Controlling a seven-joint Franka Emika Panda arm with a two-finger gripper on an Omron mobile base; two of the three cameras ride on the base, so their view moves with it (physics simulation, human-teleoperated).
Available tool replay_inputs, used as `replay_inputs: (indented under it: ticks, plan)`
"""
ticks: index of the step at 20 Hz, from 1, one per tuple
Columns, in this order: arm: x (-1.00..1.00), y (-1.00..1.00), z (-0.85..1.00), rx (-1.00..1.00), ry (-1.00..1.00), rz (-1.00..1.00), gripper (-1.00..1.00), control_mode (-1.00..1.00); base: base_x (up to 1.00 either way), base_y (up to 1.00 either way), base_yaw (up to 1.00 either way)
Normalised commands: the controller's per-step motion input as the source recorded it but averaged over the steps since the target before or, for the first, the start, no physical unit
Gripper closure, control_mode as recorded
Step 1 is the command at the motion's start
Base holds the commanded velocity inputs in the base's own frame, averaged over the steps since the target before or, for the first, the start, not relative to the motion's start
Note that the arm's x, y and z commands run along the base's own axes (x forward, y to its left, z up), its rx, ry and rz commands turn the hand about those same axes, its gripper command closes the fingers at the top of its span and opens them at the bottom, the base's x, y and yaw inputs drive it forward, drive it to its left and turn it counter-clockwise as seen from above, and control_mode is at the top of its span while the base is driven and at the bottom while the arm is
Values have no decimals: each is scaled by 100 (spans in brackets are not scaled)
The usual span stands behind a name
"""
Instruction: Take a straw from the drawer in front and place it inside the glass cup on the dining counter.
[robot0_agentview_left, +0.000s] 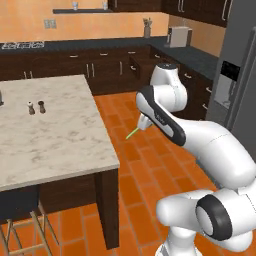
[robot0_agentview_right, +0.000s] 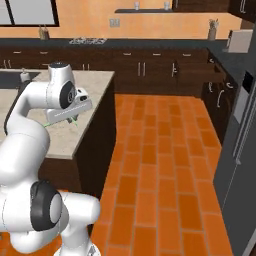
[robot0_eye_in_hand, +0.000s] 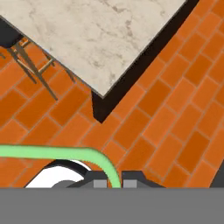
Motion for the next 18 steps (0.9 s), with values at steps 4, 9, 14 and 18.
replay_inputs:
  ticks: [4, 9, 14, 18]
  plan:
    - [0, 0, 0, 0, 0, 0, 100, 100, -60, 100, 0]
    - [0, 0, 0, 0, 0, 0, 100, 100, -38, 100, 0]
    - [0, 0, 0, 0, 0, 0, 100, 100, -31, 100, 0]
    - [0, 0, 0, 0, 0, 0, 100, 100, -32, 100, 0]
